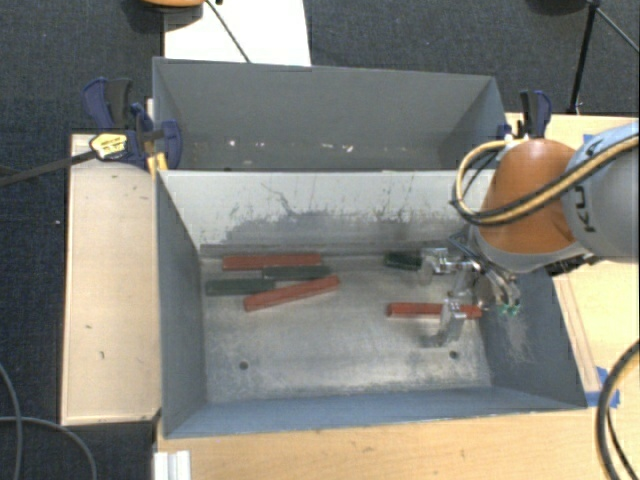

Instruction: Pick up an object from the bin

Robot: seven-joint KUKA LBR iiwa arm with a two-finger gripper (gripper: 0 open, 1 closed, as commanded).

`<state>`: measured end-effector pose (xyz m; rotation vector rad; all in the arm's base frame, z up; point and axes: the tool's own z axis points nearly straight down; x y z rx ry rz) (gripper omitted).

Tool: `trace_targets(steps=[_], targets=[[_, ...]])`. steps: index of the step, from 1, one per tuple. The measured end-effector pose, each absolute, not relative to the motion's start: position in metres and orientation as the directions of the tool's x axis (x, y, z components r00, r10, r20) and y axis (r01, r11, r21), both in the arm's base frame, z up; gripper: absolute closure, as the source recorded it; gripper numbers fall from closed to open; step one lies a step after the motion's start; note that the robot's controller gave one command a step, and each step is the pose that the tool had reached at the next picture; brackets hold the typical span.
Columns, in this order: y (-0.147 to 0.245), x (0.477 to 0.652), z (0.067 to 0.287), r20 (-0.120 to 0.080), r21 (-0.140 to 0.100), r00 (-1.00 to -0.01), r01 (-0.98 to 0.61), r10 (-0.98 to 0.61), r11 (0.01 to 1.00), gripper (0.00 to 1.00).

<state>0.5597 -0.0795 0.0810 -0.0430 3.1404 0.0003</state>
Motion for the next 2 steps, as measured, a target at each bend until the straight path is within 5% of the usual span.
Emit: trace_targets(steps=[1,2], targets=[[-0.0840,0.5417,0.0703,-0.001,0.001,-0.984,0.177,0.177,0.984,1.00],[-0.0840,0.5419,0.0704,-0.001,0.000,-0.984,0.176,0.176,0.984,1.00]])
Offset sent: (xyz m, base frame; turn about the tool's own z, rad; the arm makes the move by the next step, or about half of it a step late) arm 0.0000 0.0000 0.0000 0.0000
